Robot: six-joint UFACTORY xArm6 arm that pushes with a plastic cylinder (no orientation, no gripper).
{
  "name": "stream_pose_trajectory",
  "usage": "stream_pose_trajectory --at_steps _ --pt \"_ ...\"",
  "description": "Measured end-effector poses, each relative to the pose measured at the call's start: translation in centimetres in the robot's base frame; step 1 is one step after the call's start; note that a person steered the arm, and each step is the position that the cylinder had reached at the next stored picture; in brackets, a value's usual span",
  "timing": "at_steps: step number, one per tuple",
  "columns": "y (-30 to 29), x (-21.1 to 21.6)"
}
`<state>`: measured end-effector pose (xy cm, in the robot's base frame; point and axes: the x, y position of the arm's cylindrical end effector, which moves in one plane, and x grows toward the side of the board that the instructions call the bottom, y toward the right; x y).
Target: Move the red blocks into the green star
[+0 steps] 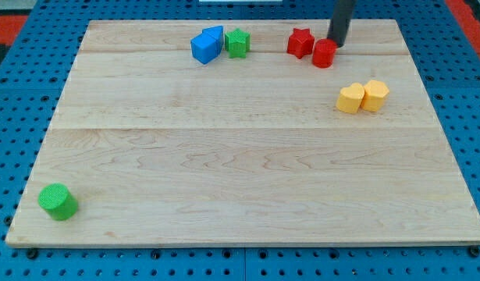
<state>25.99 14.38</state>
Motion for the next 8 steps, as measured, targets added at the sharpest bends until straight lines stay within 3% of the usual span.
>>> stream_pose_trajectory --at_steps 1,4,5,6,8 --pt "-5.4 -0.2" --pt "-8.2 -1.6" --pt "1.5 -1.1" --pt "8.6 2.5" --pt "-3.1 1.7"
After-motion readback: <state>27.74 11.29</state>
